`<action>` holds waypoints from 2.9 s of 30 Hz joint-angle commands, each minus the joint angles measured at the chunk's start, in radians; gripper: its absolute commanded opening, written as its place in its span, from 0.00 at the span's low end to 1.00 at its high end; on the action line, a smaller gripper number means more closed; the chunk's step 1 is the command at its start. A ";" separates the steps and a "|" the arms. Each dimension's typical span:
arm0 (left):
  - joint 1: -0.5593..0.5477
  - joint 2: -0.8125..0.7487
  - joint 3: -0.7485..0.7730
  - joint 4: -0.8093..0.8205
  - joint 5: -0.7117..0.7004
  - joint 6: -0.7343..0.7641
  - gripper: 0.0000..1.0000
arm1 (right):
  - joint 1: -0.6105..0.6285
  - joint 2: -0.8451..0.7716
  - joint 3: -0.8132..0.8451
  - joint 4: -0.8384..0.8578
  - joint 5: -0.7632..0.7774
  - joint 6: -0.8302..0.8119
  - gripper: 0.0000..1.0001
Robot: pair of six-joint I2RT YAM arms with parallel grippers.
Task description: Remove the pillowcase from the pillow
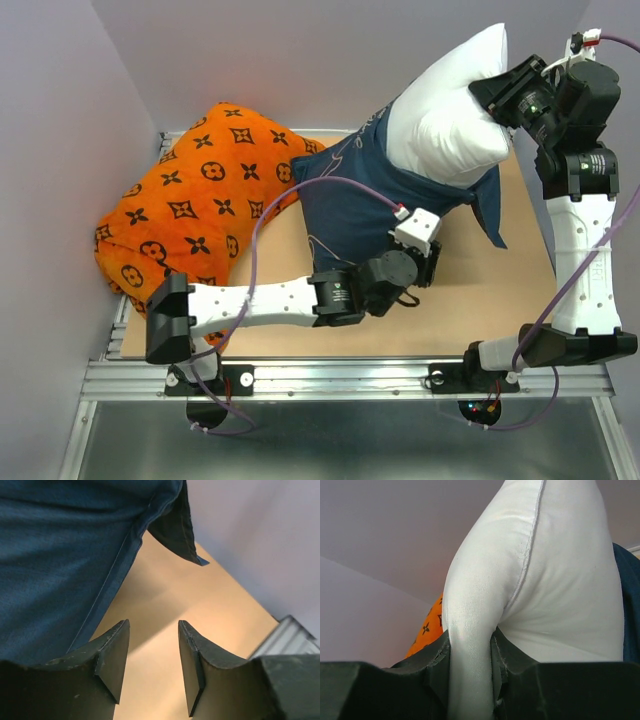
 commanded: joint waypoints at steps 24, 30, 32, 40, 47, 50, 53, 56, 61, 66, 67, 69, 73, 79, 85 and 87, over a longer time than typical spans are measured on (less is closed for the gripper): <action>-0.029 0.387 0.313 0.508 -0.365 0.522 0.58 | -0.007 -0.057 0.086 0.074 -0.011 -0.008 0.01; -0.023 0.444 0.353 0.522 -0.369 0.540 0.57 | -0.009 -0.055 0.086 0.071 -0.009 -0.009 0.01; -0.008 0.461 0.376 0.519 -0.397 0.537 0.56 | -0.007 -0.053 0.089 0.070 -0.009 -0.011 0.01; 0.029 0.452 0.358 0.504 -0.411 0.513 0.00 | -0.009 -0.046 0.107 0.059 0.000 -0.017 0.00; 0.027 0.294 0.099 0.321 -0.412 0.194 0.00 | -0.009 -0.015 0.153 0.050 0.048 -0.034 0.01; 0.027 0.234 -0.050 0.258 -0.401 0.037 0.00 | -0.009 0.003 0.199 0.044 0.063 -0.035 0.01; 0.026 0.205 -0.156 0.192 -0.394 -0.104 0.00 | -0.009 0.037 0.256 0.027 0.063 -0.029 0.01; -0.009 0.179 -0.208 0.278 -0.382 -0.032 0.00 | -0.007 0.054 0.273 0.027 0.043 -0.015 0.01; -0.054 0.113 -0.179 0.480 -0.325 0.187 0.31 | -0.007 0.062 0.282 0.014 0.054 -0.035 0.01; -0.054 0.067 -0.090 0.520 -0.340 0.314 0.63 | -0.007 0.068 0.322 -0.051 0.075 -0.071 0.01; -0.054 0.062 -0.037 0.523 -0.345 0.333 0.64 | -0.009 0.060 0.298 -0.050 0.078 -0.074 0.01; -0.054 0.051 0.035 0.517 -0.360 0.382 0.64 | -0.009 0.043 0.269 -0.050 0.080 -0.081 0.01; -0.057 0.093 0.351 0.377 -0.365 0.509 0.74 | -0.007 0.031 0.230 -0.048 0.075 -0.092 0.01; -0.052 0.287 0.653 0.289 -0.249 0.758 0.99 | -0.007 0.037 0.252 -0.053 0.042 -0.083 0.01; -0.014 0.315 0.654 0.261 -0.078 0.792 0.99 | -0.009 0.031 0.250 -0.059 0.020 -0.080 0.01; -0.009 0.317 0.628 0.307 -0.032 0.840 0.99 | -0.009 0.028 0.242 -0.059 0.014 -0.075 0.01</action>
